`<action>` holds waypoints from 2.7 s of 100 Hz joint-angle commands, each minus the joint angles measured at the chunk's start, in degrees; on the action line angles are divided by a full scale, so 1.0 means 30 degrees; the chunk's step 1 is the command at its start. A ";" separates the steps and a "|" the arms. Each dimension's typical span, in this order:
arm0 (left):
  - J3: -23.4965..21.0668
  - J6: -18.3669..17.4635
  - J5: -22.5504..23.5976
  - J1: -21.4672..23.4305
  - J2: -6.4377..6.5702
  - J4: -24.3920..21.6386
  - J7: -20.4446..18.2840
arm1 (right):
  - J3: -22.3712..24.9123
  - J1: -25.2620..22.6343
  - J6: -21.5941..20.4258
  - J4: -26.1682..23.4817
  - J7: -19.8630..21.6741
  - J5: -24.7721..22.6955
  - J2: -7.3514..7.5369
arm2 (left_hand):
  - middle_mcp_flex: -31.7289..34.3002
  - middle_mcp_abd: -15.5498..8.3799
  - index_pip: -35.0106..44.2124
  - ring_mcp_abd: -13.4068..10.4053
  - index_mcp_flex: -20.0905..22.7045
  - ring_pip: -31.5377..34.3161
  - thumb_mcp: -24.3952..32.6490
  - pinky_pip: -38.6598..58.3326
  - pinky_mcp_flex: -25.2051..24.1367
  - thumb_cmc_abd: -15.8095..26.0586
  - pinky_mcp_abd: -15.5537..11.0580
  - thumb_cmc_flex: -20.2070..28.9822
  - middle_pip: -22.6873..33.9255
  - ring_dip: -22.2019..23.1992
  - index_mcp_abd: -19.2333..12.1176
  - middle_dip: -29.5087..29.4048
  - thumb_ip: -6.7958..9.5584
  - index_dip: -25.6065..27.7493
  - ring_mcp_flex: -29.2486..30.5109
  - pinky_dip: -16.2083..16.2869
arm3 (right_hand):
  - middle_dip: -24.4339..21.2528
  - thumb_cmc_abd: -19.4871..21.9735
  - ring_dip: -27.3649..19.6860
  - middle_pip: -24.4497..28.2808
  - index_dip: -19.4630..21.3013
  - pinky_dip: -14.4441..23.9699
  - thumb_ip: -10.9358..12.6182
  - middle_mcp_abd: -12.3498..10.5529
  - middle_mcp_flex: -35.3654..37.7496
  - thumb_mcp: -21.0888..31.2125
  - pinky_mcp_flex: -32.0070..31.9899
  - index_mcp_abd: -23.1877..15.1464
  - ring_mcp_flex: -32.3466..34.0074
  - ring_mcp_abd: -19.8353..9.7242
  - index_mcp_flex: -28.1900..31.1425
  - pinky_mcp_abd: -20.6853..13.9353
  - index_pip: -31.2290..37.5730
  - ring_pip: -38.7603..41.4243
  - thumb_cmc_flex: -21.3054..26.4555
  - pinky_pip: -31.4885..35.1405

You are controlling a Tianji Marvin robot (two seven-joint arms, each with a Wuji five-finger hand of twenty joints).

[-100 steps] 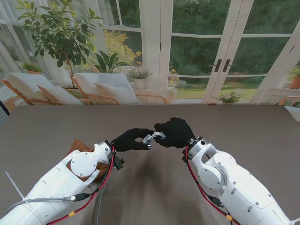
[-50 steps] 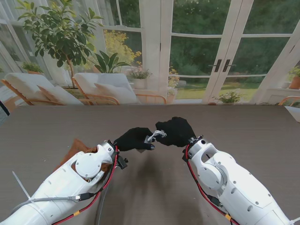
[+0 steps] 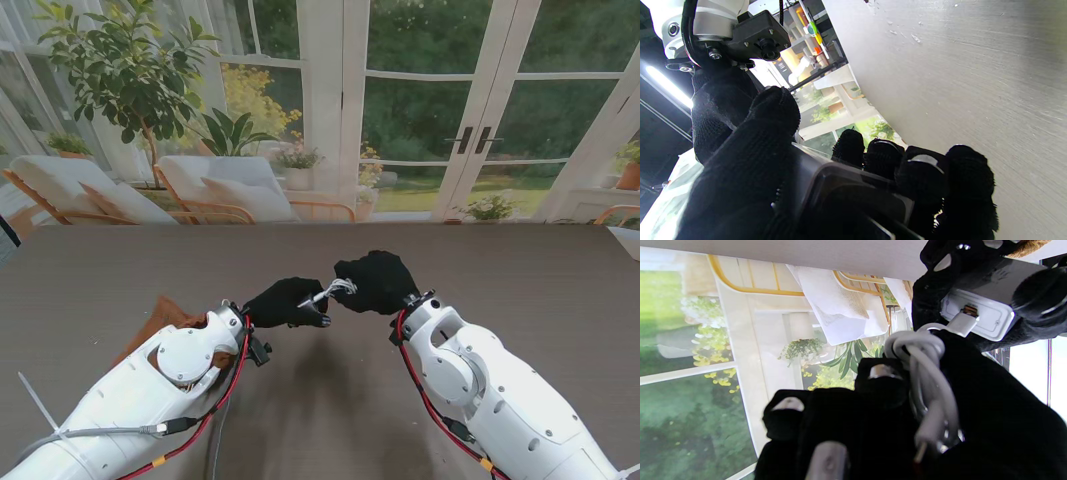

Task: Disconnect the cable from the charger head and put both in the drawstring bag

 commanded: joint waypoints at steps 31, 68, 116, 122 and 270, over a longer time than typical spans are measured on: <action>-0.0024 -0.0272 0.0661 0.0115 0.0193 -0.0127 -0.0397 | 0.0207 -0.0039 -0.0241 -0.0125 0.0700 0.0014 -0.0005 | 0.3157 -0.1331 0.3857 -0.1859 0.2057 0.6372 0.7924 0.3704 0.2350 0.1604 -0.0577 0.4697 0.2652 -0.0932 -0.3030 0.1203 0.0511 0.2293 0.2629 0.0248 | -0.0174 -0.2676 0.0683 0.2604 -0.0075 0.1261 0.3167 0.2357 0.1641 0.6255 1.0390 -0.1145 0.0183 -0.2432 0.3331 -0.1524 0.1570 0.2289 -0.0588 0.4403; -0.0628 0.0085 0.1849 0.0683 0.0598 -0.0989 -0.0556 | 0.0360 0.0019 -0.0089 0.0145 0.1042 0.0348 -0.0003 | 0.3581 -0.1559 0.4025 -0.2073 0.2333 0.6778 0.8730 0.4069 0.2663 0.1233 -0.0702 0.4271 0.2831 -0.1052 -0.3104 0.1384 0.0541 0.2492 0.2628 -0.0040 | -0.0250 -0.3057 0.0956 0.3173 0.0396 0.1374 0.3164 0.2560 0.1644 0.6660 1.0502 -0.0463 0.0181 -0.2821 0.3577 -0.1449 0.1332 0.2381 -0.0232 0.5184; -0.1247 0.1048 0.3806 0.1165 0.0880 -0.1731 -0.0277 | 0.0674 0.0226 0.0194 0.0359 0.1288 0.0223 0.0057 | 0.2830 -0.0988 0.3645 -0.0630 0.2028 0.5029 0.7904 0.3103 0.1264 0.1608 -0.0466 0.4897 0.1667 -0.1329 -0.2792 0.1129 0.0220 0.1957 0.2567 0.0014 | -0.0279 -0.3101 0.1294 0.3592 0.0678 0.1446 0.3522 0.2458 0.1625 0.7066 1.0570 -0.0682 0.0203 -0.3236 0.3641 -0.1613 0.1183 0.2306 -0.0604 0.5438; -0.1071 0.1111 0.4239 0.0954 0.0836 -0.1504 -0.0006 | 0.0704 0.0282 0.0309 0.0431 0.1294 0.0194 0.0062 | 0.2441 -0.0884 0.3496 -0.0117 0.1954 0.3849 0.7381 0.2683 0.0738 0.1805 -0.0603 0.5141 0.1018 -0.1137 -0.2817 0.0837 0.0120 0.1785 0.2308 0.0316 | -0.0301 -0.3031 0.1306 0.3563 0.0743 0.1431 0.3510 0.2393 0.1612 0.7001 1.0569 -0.0754 0.0206 -0.3240 0.3541 -0.1643 0.1171 0.2289 -0.0594 0.5438; 0.6236 0.1639 1.0143 -0.4609 -0.0744 0.6034 0.4628 | 0.0142 0.1176 0.2035 0.1719 0.0022 0.0319 -0.0242 | -0.5917 -0.1992 0.3141 -0.2129 -0.1039 -0.2757 0.4030 -0.1496 -0.7683 0.2768 -0.6428 0.6004 -0.2695 0.2478 -0.2797 0.4152 0.0281 -0.1690 -0.9550 0.3241 | -0.0360 -0.2237 0.1282 0.3286 0.1045 0.1182 0.3433 0.2219 0.1605 0.6305 1.0552 -0.1321 0.0221 -0.3318 0.2806 -0.1954 0.1300 0.2206 -0.0486 0.5353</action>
